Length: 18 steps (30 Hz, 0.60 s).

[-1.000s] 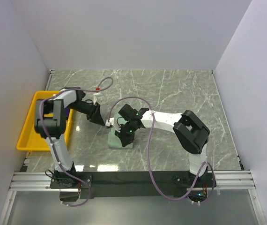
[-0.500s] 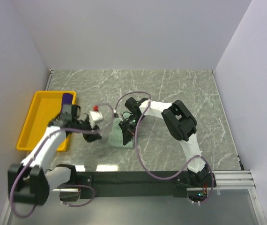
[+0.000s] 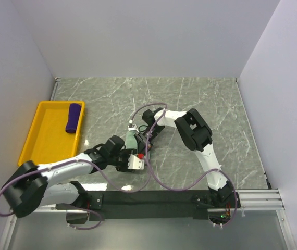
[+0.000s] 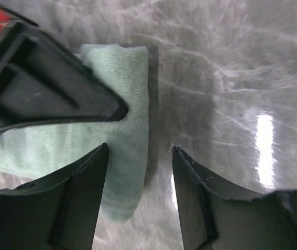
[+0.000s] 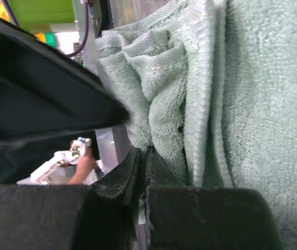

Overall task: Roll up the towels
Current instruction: Roll the towel

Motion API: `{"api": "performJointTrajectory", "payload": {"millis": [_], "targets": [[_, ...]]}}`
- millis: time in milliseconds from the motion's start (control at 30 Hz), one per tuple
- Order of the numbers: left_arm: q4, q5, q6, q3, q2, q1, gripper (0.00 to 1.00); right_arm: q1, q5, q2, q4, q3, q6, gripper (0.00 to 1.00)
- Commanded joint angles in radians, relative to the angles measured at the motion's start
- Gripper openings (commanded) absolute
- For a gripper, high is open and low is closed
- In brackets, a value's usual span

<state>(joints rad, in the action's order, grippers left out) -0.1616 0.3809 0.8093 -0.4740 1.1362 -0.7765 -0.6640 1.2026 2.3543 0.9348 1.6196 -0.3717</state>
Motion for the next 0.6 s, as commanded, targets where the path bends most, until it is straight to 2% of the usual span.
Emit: {"api": "performJointTrajectory", "payload": {"millis": [0, 133, 167, 333, 367, 400, 433, 500, 567], "targets": [[0.154, -0.118, 0.053, 0.017, 0.083, -0.032, 0.57, 0.004, -0.071, 0.042, 0.039, 0.017, -0.035, 0.00], [0.128, -0.148, 0.057, -0.021, 0.166, -0.033, 0.46, 0.006, -0.072, 0.023, 0.033, 0.002, -0.036, 0.00], [0.111, -0.151, 0.053, -0.031, 0.195, -0.033, 0.38, 0.007, -0.072, 0.022, 0.032, -0.001, -0.035, 0.00], [0.005, -0.102, 0.034, -0.077, 0.240, -0.030, 0.13, 0.007, -0.069, -0.015, 0.032, -0.009, -0.029, 0.00], [-0.065, -0.077, 0.036, -0.089, 0.241, -0.030, 0.09, 0.012, -0.089, -0.021, 0.038, -0.006, -0.026, 0.04], [-0.102, -0.045, 0.039, -0.101, 0.241, -0.029, 0.06, 0.018, -0.100, -0.039, 0.042, 0.000, -0.024, 0.20], [-0.142, 0.001, 0.037, -0.123, 0.243, -0.027, 0.04, 0.026, -0.118, -0.052, 0.047, 0.012, -0.021, 0.27], [-0.249, 0.041, 0.039, -0.146, 0.255, -0.026, 0.01, 0.064, -0.169, -0.094, 0.053, 0.026, -0.007, 0.36], [-0.308, 0.088, 0.039, -0.179, 0.287, -0.015, 0.01, 0.108, -0.201, -0.136, 0.017, 0.037, 0.043, 0.37]]}}
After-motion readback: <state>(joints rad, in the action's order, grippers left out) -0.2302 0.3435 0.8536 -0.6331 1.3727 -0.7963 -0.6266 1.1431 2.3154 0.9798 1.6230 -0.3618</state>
